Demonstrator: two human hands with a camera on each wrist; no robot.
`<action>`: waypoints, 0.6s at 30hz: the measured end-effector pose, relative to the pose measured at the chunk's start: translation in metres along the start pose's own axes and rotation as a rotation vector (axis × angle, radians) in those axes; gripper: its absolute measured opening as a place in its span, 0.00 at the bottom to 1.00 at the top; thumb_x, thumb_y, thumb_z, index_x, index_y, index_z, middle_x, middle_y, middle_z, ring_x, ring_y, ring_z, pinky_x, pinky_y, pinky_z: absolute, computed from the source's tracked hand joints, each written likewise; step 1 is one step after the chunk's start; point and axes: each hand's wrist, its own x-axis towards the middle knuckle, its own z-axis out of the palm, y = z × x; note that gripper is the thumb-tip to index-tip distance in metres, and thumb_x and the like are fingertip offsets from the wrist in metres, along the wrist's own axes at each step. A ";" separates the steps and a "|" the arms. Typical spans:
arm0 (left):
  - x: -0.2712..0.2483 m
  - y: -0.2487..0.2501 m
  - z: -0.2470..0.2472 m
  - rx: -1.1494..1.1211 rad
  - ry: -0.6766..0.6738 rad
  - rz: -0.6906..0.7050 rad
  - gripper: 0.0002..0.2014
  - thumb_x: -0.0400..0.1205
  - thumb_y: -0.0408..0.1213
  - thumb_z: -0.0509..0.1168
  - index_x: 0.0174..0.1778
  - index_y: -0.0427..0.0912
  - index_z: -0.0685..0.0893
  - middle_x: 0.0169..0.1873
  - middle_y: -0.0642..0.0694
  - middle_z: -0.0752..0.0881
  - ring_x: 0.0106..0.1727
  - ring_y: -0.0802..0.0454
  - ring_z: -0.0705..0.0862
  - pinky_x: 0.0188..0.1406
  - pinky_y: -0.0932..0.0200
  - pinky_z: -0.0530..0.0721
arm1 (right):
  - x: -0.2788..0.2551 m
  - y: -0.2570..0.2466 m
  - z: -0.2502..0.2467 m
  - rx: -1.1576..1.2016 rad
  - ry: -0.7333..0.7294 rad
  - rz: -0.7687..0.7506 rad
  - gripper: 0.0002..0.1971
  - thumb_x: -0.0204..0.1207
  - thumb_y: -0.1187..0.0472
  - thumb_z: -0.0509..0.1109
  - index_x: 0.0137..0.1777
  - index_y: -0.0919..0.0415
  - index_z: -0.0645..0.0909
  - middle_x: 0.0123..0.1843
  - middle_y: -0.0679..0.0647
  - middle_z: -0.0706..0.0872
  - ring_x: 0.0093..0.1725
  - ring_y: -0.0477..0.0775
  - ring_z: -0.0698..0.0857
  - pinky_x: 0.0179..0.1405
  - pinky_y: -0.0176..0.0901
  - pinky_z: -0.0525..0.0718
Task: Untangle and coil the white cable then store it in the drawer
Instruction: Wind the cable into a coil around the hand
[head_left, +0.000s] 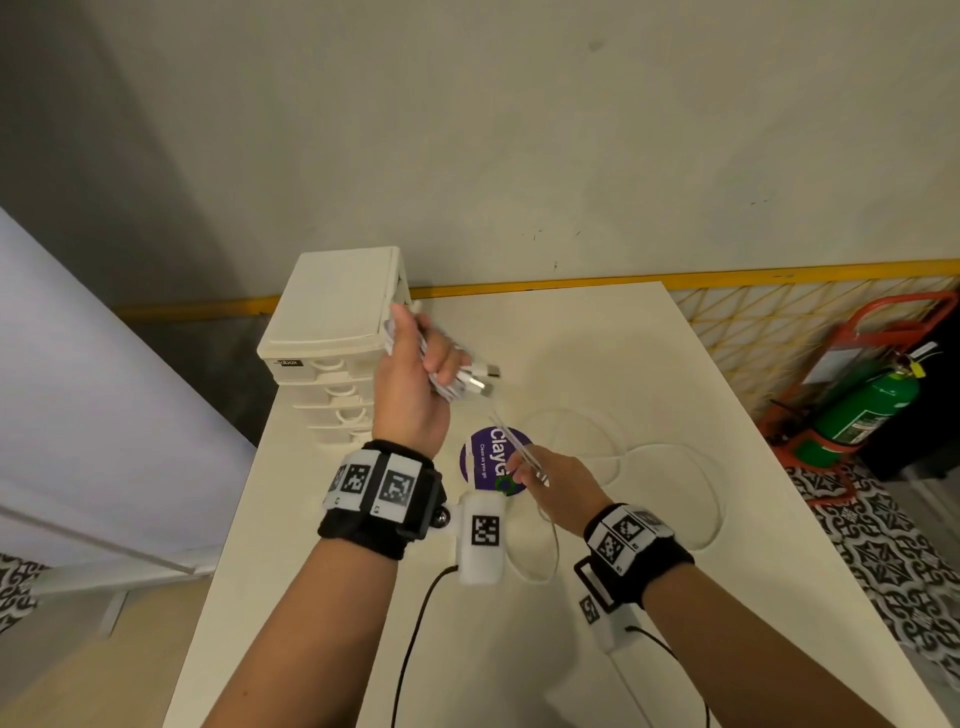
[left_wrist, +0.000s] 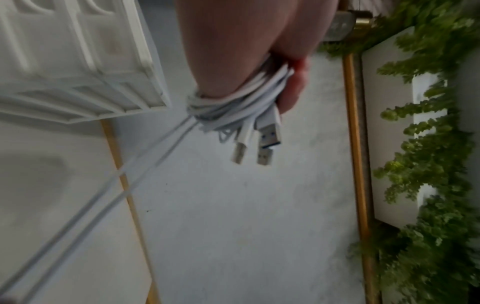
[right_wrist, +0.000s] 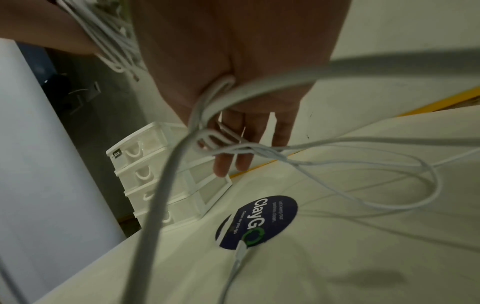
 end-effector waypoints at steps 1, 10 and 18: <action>0.002 0.002 0.001 0.011 0.087 0.032 0.19 0.86 0.53 0.50 0.39 0.44 0.74 0.16 0.55 0.69 0.18 0.58 0.68 0.32 0.62 0.74 | 0.000 0.000 0.000 -0.028 -0.028 0.005 0.11 0.79 0.64 0.57 0.55 0.51 0.78 0.48 0.53 0.88 0.42 0.56 0.84 0.49 0.48 0.83; 0.003 -0.025 -0.022 1.011 0.058 0.302 0.10 0.85 0.41 0.58 0.42 0.39 0.75 0.24 0.47 0.75 0.24 0.54 0.74 0.30 0.60 0.77 | -0.013 -0.053 -0.013 -0.153 -0.216 -0.237 0.10 0.81 0.59 0.59 0.55 0.49 0.81 0.40 0.48 0.84 0.38 0.49 0.83 0.43 0.40 0.79; -0.018 -0.024 -0.026 1.382 -0.413 -0.303 0.27 0.85 0.51 0.58 0.19 0.45 0.75 0.11 0.48 0.74 0.15 0.50 0.74 0.26 0.46 0.80 | -0.006 -0.053 -0.057 0.017 -0.076 -0.266 0.07 0.69 0.59 0.71 0.44 0.48 0.88 0.38 0.51 0.91 0.39 0.50 0.88 0.44 0.53 0.86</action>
